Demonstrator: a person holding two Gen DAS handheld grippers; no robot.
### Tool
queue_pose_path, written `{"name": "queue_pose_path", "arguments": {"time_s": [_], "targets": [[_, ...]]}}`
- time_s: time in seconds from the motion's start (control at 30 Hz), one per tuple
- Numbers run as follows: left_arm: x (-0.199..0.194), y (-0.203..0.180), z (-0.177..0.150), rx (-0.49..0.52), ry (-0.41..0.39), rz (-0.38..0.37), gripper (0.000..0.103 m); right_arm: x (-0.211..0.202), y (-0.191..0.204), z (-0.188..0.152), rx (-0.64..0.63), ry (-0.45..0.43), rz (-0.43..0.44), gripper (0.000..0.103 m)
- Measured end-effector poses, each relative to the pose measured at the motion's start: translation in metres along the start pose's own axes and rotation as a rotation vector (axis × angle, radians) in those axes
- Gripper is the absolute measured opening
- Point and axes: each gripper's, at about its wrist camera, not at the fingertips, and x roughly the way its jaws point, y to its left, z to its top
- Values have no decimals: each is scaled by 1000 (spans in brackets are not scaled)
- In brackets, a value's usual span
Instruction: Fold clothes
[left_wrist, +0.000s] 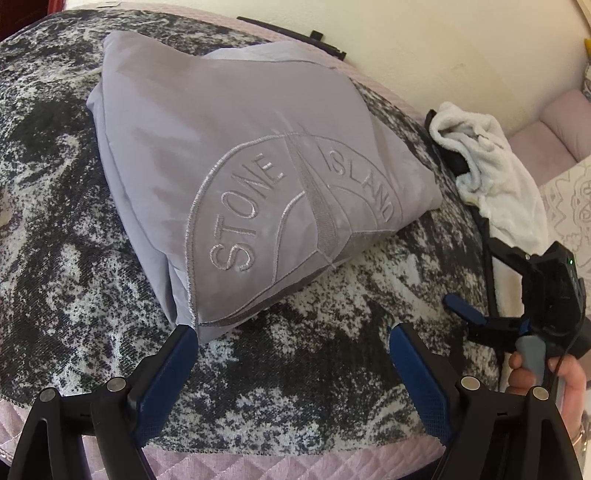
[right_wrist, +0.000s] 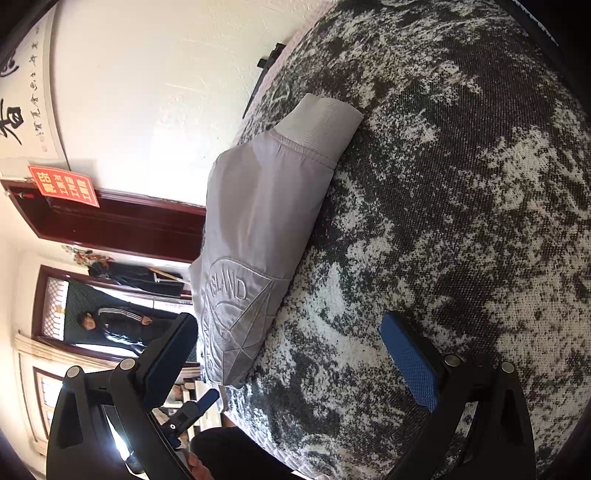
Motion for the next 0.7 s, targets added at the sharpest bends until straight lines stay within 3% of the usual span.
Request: {"name": "queue_pose_path", "arguments": {"time_s": [0.7], "targets": [[3, -6, -8, 28, 12, 0, 88, -7, -3, 2, 0, 15, -29, 101]]}}
